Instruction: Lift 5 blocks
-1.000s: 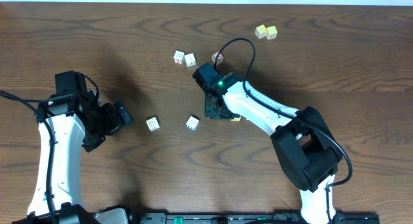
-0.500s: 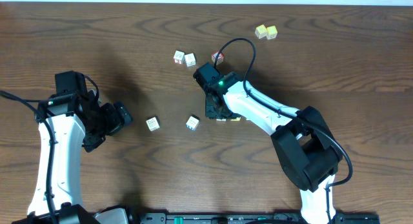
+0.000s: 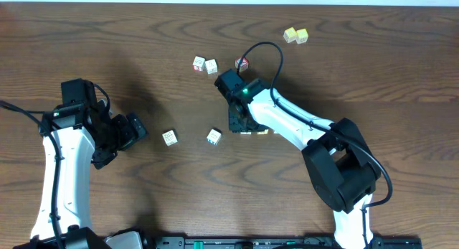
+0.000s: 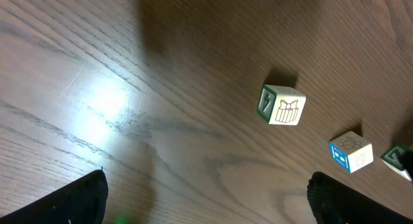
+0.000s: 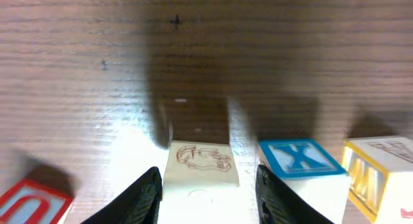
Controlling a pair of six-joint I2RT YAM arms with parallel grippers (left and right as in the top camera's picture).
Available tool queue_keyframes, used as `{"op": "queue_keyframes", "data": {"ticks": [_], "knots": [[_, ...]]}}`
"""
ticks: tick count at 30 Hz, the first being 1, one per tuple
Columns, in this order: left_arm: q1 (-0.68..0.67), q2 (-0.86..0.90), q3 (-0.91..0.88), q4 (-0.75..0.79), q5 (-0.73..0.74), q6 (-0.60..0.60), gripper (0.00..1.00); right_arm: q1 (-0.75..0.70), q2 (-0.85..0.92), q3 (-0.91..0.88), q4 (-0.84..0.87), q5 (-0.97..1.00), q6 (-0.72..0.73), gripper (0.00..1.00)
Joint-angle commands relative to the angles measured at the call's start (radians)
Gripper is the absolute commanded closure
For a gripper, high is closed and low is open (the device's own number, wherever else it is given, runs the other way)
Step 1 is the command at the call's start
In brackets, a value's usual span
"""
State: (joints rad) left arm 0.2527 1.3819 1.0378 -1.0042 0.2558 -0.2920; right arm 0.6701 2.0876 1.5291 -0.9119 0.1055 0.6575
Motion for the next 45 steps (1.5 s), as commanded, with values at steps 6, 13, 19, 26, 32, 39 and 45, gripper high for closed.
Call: {"op": "queue_keyframes", "data": {"ticks": [6, 13, 19, 26, 32, 39, 45], "knots": [[0.003, -0.005, 0.011, -0.005, -0.002, -0.009, 0.01, -0.017, -0.003, 0.275, -0.172, -0.073, -0.236, 0.53], [0.003, -0.005, 0.011, -0.005, -0.002, -0.009, 0.01, 0.058, 0.01, 0.245, -0.143, -0.312, -0.725, 0.48], [0.003, -0.005, 0.011, -0.005, -0.002, -0.009, 0.01, 0.124, 0.014, 0.119, -0.034, -0.27, -0.742, 0.47], [0.003, -0.005, 0.011, -0.005, -0.003, -0.008, 0.01, 0.145, 0.014, 0.019, 0.085, -0.267, -0.786, 0.45], [0.003, -0.005, 0.011, -0.005, -0.003, -0.009, 0.01, 0.145, 0.014, -0.047, 0.175, -0.263, -0.786, 0.46], [0.003, -0.005, 0.011, -0.005, -0.003, -0.009, 0.01, 0.145, 0.014, -0.052, 0.203, -0.225, -0.786, 0.48], [0.003, -0.005, 0.011, -0.005, -0.003, -0.009, 0.01, 0.142, 0.014, -0.052, 0.202, -0.206, -0.692, 0.65]]}}
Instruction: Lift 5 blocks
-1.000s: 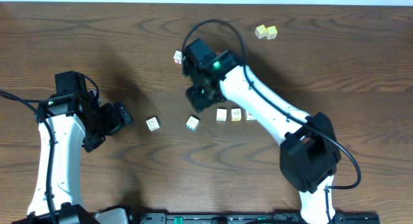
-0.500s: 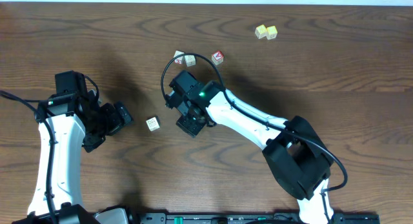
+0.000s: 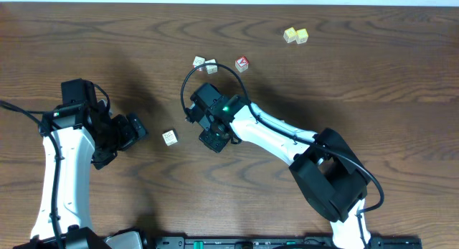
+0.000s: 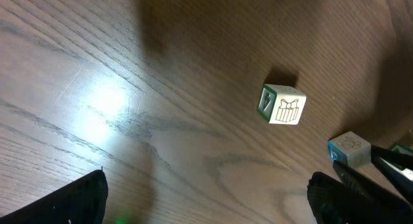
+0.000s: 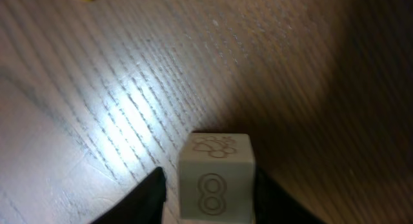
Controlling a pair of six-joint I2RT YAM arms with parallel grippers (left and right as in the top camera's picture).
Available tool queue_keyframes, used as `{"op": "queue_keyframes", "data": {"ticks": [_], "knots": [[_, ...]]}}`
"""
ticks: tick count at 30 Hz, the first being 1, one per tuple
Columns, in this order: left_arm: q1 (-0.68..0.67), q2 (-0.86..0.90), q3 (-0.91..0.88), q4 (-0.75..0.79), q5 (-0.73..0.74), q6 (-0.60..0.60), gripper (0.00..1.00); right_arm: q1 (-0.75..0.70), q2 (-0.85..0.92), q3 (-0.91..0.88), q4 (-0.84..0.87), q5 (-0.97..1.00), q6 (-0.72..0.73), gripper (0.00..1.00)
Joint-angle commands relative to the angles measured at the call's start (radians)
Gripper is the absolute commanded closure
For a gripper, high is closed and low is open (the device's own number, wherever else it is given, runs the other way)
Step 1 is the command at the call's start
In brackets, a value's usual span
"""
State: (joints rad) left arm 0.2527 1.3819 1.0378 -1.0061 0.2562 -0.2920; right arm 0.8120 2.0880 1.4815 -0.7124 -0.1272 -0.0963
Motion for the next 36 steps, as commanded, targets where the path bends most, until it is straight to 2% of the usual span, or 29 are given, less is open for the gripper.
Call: {"op": "queue_keyframes", "data": {"ticks": [1, 7, 13, 20, 36], "knots": [[0.003, -0.005, 0.011, -0.003, -0.003, -0.009, 0.01, 0.0, 0.013, -0.005, 0.002, 0.04, 0.084, 0.67], [0.003, -0.005, 0.011, -0.003, -0.003, -0.008, 0.01, -0.001, 0.013, -0.005, -0.005, 0.167, 0.268, 0.77], [0.003, -0.005, 0.011, -0.003, -0.003, -0.009, 0.01, -0.019, 0.013, -0.004, -0.018, 0.209, 0.51, 0.72], [0.003, -0.005, 0.011, -0.003, -0.003, -0.009, 0.01, -0.076, 0.013, -0.004, -0.057, 0.213, 0.733, 0.71], [0.003, -0.005, 0.011, -0.003, -0.003, -0.009, 0.01, -0.117, 0.013, -0.004, -0.087, 0.15, 0.802, 0.68]]}}
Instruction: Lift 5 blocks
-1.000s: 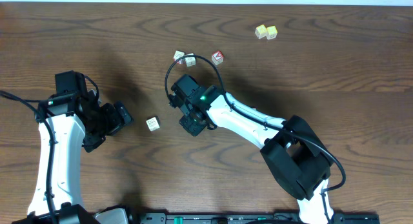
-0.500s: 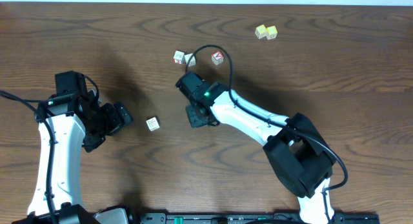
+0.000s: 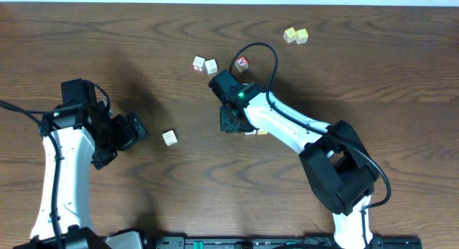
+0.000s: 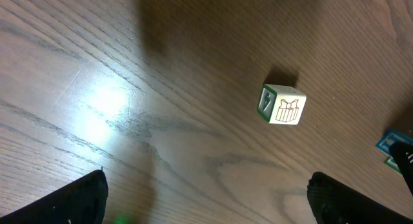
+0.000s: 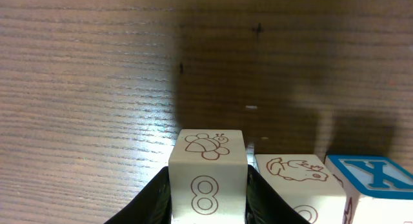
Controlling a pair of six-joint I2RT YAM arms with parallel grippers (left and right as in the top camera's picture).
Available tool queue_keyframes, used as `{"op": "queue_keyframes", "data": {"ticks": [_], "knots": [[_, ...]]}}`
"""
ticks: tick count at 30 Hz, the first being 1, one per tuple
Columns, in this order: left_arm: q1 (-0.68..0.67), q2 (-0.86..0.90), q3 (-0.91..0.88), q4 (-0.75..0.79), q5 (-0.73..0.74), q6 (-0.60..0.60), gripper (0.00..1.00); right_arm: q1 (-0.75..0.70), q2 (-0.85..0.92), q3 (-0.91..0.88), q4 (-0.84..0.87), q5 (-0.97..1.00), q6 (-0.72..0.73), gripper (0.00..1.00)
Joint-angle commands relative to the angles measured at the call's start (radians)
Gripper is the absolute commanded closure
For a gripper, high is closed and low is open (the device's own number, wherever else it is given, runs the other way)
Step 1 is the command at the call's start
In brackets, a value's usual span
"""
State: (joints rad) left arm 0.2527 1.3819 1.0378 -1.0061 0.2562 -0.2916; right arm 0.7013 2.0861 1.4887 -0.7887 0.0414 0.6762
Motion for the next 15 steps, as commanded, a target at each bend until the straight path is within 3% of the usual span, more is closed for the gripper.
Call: {"op": "queue_keyframes", "data": {"ticks": [1, 15], "knots": [[0.003, -0.005, 0.011, -0.003, -0.003, -0.009, 0.01, -0.006, 0.015, -0.011, -0.007, -0.037, 0.03, 0.68], [0.003, -0.005, 0.011, -0.003, -0.003, -0.009, 0.01, -0.006, 0.015, -0.011, -0.044, -0.097, 0.026, 0.68]]}}
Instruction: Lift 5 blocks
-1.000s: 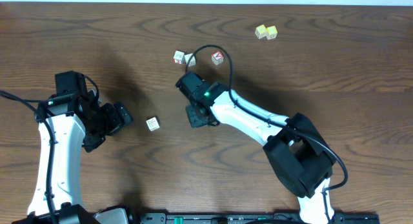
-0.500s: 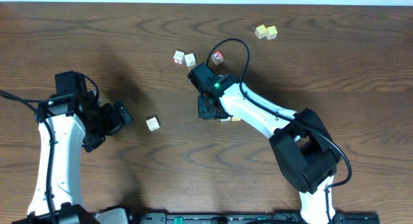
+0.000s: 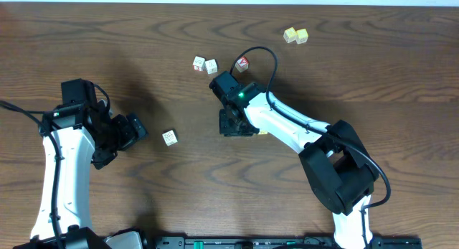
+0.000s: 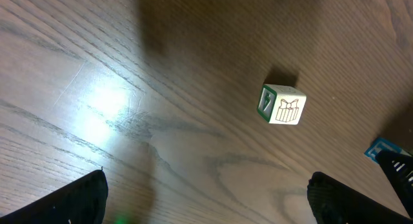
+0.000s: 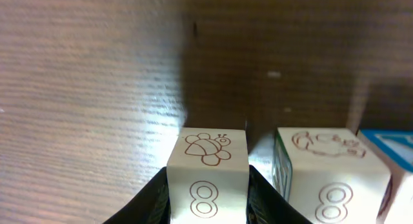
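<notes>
My right gripper (image 5: 208, 199) is shut on a cream block (image 5: 208, 179) marked with an 8 and a turtle. The block hangs right beside another 8 block (image 5: 322, 179) at the left end of a short row, with a blue X block (image 5: 401, 153) further right. In the overhead view the right gripper (image 3: 233, 123) covers most of that row. My left gripper (image 4: 206, 204) is open over bare wood, and a gift-picture block (image 4: 282, 104) lies ahead of it. The same block (image 3: 169, 137) sits right of the left gripper (image 3: 133, 130).
Two cream blocks (image 3: 204, 64) and a red block (image 3: 242, 63) lie just behind the right arm. A yellow pair (image 3: 295, 36) sits at the far right back. The wooden table (image 3: 373, 69) runs beyond the frame.
The held 8 block has come nearer the table and closer to the row's end block, whose own 8 face now shows. The left arm has not moved.
My right gripper stood around a block in the row beside the blue X block. Then it was to the left, around a loose 8 block on the table. After that it held this block at the row's left end, where it remains, lower.
</notes>
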Controlling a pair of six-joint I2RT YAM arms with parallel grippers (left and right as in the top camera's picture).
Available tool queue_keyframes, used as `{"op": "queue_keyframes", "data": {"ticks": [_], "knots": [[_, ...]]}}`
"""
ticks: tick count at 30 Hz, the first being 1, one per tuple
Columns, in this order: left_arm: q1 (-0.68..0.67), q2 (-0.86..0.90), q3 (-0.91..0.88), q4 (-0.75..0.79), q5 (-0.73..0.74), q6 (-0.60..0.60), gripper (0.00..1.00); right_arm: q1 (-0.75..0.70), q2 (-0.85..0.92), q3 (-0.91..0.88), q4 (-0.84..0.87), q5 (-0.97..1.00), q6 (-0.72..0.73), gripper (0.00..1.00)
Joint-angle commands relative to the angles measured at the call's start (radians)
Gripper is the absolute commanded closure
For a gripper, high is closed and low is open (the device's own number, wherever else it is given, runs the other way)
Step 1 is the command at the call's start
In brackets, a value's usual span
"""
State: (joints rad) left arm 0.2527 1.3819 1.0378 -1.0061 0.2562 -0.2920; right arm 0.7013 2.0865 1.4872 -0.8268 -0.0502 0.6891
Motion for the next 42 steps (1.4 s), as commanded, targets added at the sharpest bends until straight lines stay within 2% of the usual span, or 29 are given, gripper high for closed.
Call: {"op": "queue_keyframes", "data": {"ticks": [1, 4, 9, 27, 31, 37, 42], "knots": [[0.003, -0.005, 0.011, -0.003, -0.003, -0.009, 0.01, -0.006, 0.015, -0.01, -0.004, -0.003, 0.013, 0.67], [0.003, -0.005, 0.011, -0.003, -0.003, -0.009, 0.01, -0.006, 0.015, -0.01, -0.002, 0.01, 0.013, 0.64], [0.003, -0.005, 0.011, -0.003, -0.003, -0.009, 0.01, -0.007, 0.014, -0.009, 0.005, 0.023, 0.013, 0.53], [0.003, -0.005, 0.011, -0.002, -0.003, -0.009, 0.01, -0.003, 0.014, 0.21, -0.119, -0.014, -0.113, 0.49], [0.005, -0.005, 0.011, 0.003, -0.005, -0.014, 0.01, 0.02, 0.016, 0.213, -0.071, -0.096, -0.115, 0.44], [0.064, -0.005, 0.011, 0.018, -0.093, -0.21, 0.01, 0.108, 0.042, 0.213, 0.084, -0.097, -0.264, 0.39], [0.159, -0.005, 0.011, 0.003, -0.093, -0.214, 0.01, 0.173, 0.059, 0.213, 0.161, -0.085, -0.28, 0.38]]}}
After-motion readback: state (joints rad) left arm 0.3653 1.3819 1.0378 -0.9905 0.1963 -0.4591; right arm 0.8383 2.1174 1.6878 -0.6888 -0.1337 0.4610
